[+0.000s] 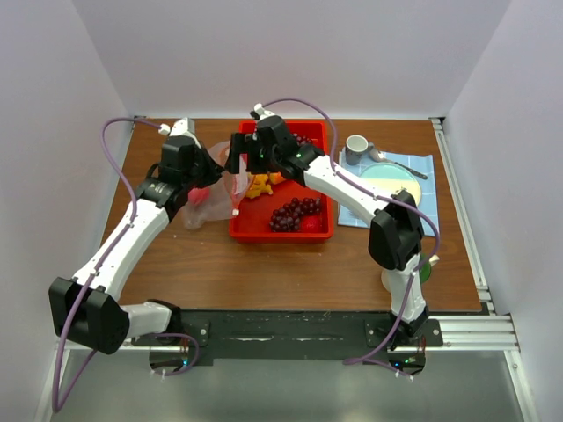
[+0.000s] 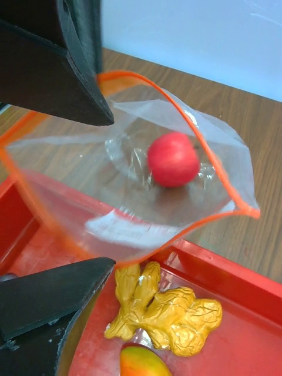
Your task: Place the food in the zip-top bag and seal the zipper
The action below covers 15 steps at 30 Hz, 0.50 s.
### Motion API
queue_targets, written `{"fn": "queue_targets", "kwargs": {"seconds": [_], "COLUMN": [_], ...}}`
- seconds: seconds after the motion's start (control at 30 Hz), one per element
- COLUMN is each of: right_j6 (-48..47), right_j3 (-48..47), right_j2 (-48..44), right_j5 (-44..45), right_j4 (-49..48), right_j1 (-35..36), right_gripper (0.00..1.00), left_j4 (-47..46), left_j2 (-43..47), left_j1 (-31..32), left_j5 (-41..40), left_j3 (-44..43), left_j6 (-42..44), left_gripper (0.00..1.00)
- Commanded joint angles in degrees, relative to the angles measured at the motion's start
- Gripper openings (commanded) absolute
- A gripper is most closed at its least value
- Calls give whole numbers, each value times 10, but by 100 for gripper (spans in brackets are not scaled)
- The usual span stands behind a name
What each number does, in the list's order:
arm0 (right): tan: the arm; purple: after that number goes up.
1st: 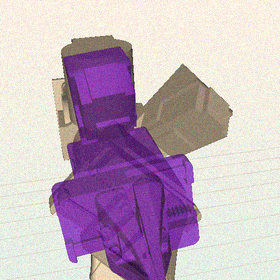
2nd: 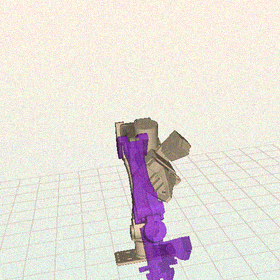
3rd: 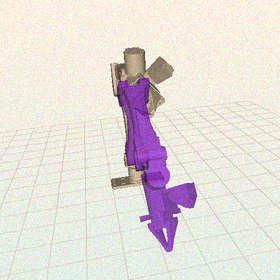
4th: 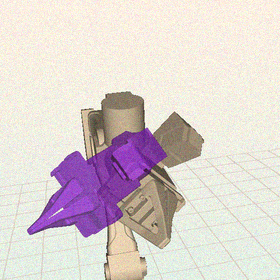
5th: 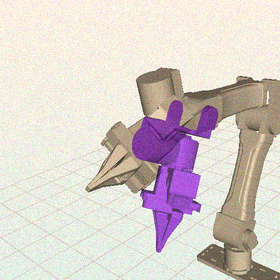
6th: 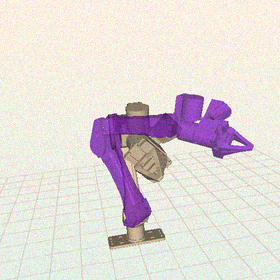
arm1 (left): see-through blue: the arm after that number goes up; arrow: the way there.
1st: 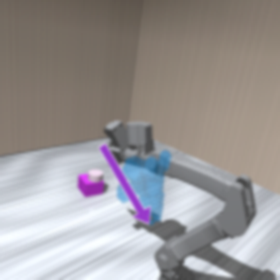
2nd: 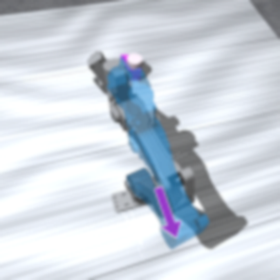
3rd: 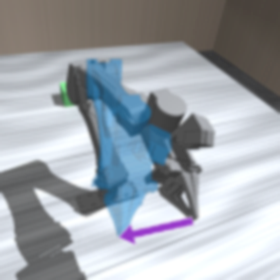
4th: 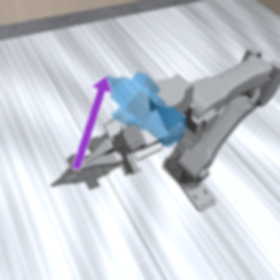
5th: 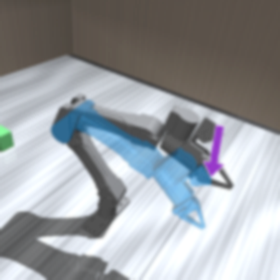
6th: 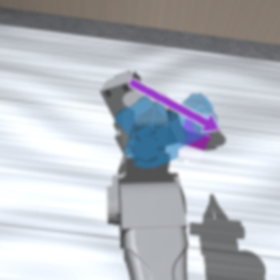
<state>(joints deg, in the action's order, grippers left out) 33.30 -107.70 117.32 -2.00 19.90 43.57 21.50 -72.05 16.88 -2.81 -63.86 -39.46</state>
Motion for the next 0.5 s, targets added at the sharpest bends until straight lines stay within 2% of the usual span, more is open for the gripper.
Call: {"fn": "queue_targets", "kwargs": {"seconds": [0.0,0.2,0.33,0.47], "right_j6": [-38,-71,-45,-25], "right_j3": [-2,71,71,14], "right_j2": [-80,-135,-95,-30], "right_j5": [38,138,106,116], "right_j4": [8,17,45,80], "right_j1": [3,-11,-61,-90], "right_gripper": [98,94,93,93], "left_j4": [49,44,42,37], "left_j2": [-19,-33,-34,-30], "left_j1": [-5,-10,-10,-10], "left_j5": [-77,-75,-71,-62], "left_j3": [-25,-33,-43,-46], "left_j6": [-24,-28,-24,-17], "left_gripper": [0,0,0,0]}}
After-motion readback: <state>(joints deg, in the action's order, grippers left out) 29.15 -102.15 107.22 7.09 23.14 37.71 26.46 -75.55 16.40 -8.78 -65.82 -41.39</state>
